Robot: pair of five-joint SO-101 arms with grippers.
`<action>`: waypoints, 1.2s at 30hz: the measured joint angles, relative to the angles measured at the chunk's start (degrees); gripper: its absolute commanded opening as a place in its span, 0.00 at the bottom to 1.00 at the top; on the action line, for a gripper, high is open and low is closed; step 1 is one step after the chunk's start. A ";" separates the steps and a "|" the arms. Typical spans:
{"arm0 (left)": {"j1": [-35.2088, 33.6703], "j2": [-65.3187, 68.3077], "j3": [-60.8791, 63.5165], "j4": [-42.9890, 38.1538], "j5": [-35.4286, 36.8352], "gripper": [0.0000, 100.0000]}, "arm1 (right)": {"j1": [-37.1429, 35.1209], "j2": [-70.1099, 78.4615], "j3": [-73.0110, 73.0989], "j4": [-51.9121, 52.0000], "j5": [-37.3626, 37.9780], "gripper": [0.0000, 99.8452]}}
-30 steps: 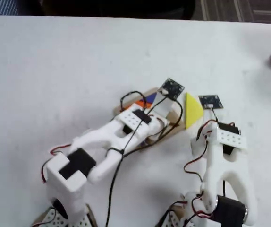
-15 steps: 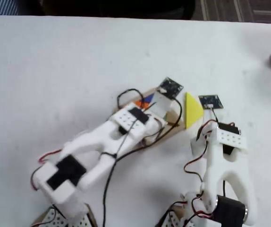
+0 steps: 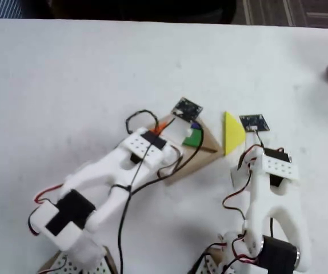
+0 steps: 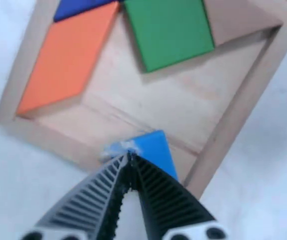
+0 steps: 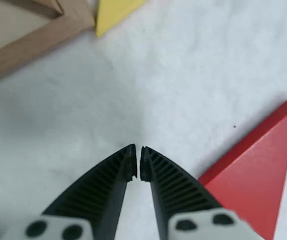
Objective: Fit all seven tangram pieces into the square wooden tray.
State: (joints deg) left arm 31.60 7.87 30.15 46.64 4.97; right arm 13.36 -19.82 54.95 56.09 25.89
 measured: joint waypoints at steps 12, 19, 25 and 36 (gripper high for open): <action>-0.09 3.78 -4.22 -1.23 0.00 0.02 | 0.00 0.00 0.00 0.00 0.18 0.02; -2.20 -1.32 -1.93 -1.23 0.00 0.02 | 0.00 0.00 0.00 0.00 0.18 0.02; -2.29 -4.40 2.02 -1.23 0.00 0.02 | 0.00 0.00 0.00 0.00 0.18 0.02; -2.11 2.20 -1.14 -2.29 0.00 0.02 | 0.00 0.00 0.00 0.00 0.18 0.02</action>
State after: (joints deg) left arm 29.49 10.07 29.01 44.35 4.97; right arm 13.36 -19.82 54.95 56.09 26.07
